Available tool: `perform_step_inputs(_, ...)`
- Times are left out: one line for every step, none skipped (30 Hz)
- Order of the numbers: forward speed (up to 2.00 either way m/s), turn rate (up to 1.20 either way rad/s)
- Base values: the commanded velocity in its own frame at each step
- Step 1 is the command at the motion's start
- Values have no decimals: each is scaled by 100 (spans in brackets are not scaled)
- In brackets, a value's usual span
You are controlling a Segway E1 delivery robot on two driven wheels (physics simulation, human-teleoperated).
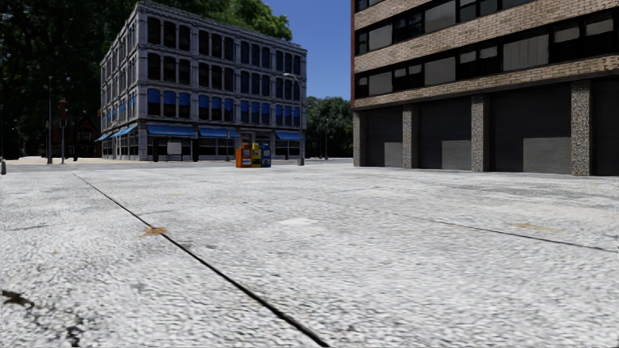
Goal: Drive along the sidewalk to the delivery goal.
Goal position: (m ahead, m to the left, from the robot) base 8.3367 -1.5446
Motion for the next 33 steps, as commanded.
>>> perform_step_inputs(159,-45)
perform_step_inputs(159,-45)
perform_step_inputs(159,-45)
perform_step_inputs(159,-45)
perform_step_inputs(159,-45)
perform_step_inputs(159,-45)
perform_step_inputs(159,-45)
perform_step_inputs(159,-45)
perform_step_inputs(159,-45)
perform_step_inputs(159,-45)
perform_step_inputs(159,-45)
perform_step_inputs(159,-45)
perform_step_inputs(159,-45)
perform_step_inputs(159,-45)
perform_step_inputs(159,-45)
perform_step_inputs(159,-44)
perform_step_inputs(159,-44)
perform_step_inputs(159,-44)
perform_step_inputs(160,-43)
perform_step_inputs(165,-28)
perform_step_inputs(165,-28)
perform_step_inputs(171,-14)
perform_step_inputs(172,-10)
perform_step_inputs(172,-6)
perform_step_inputs(172,-6)
perform_step_inputs(174,-4)
perform_step_inputs(175,0)
perform_step_inputs(175,0)
perform_step_inputs(176,0)
perform_step_inputs(176,0)
perform_step_inputs(177,0)
perform_step_inputs(180,0)
perform_step_inputs(184,0)
